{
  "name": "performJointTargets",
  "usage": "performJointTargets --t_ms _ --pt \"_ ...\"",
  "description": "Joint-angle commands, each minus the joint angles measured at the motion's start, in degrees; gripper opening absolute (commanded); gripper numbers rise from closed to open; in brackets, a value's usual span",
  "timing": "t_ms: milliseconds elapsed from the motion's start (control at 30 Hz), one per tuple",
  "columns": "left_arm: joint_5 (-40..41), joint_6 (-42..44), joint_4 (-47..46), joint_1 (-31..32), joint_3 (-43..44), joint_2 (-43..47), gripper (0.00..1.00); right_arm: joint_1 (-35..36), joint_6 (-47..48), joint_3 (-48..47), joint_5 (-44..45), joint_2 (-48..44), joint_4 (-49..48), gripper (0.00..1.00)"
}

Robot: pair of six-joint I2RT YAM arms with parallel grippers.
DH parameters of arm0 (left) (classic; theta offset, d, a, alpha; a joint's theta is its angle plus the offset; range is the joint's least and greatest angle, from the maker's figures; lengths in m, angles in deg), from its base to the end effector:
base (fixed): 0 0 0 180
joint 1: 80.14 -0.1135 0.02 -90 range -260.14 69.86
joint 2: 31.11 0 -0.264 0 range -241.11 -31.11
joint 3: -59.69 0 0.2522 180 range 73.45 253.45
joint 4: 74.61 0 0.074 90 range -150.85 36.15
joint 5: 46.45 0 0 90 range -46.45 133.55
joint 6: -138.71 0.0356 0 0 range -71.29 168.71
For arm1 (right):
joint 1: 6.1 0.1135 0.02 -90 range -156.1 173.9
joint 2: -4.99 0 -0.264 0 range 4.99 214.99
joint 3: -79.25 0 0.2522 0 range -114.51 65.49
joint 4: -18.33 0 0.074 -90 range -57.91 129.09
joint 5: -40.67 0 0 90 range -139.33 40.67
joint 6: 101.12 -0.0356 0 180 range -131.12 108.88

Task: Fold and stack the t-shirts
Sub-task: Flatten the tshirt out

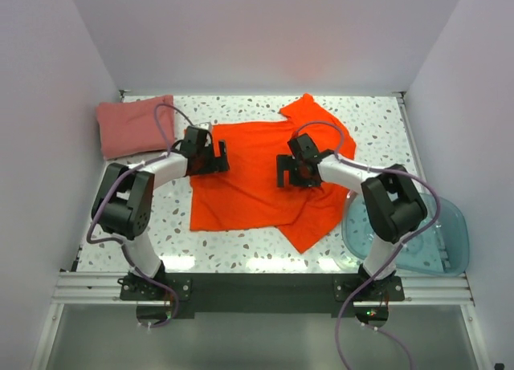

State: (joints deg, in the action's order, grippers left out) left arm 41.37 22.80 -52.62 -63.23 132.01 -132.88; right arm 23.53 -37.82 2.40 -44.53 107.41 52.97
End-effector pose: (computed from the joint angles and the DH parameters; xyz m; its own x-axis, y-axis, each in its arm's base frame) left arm 0.3457 -0.1065 0.1623 -0.8099 -0.2102 -0.5477 -0.0451 0.9531 -0.2991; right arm 0.3132 0.1747 0.1675 -0.8791 0.0151 -0.4765 -0.0689 0.9850 0.1584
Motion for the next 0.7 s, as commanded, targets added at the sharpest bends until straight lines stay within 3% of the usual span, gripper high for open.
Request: performJointTargets --t_ms 0,433,567,667 --pt "4.5 3.2 3.6 -2.2 2.2 -4.6 1.0 0.6 -1.9 -4.0 -2.0 3.8 -2.4 0.97" --pt "8.6 9.2 12.2 -3.4 27.7 -20.6 1.0 2.0 -0.8 -22.8 -3.4 18.9 4.5 0.96" --pt "9.2 9.8 12.1 -3.3 30.4 -17.2 1.0 1.9 0.8 -27.5 -4.6 19.0 6.0 0.97" --pt "13.4 8.5 11.4 -3.3 25.8 -9.7 1.0 1.9 1.7 -30.7 -4.7 17.0 6.9 0.98"
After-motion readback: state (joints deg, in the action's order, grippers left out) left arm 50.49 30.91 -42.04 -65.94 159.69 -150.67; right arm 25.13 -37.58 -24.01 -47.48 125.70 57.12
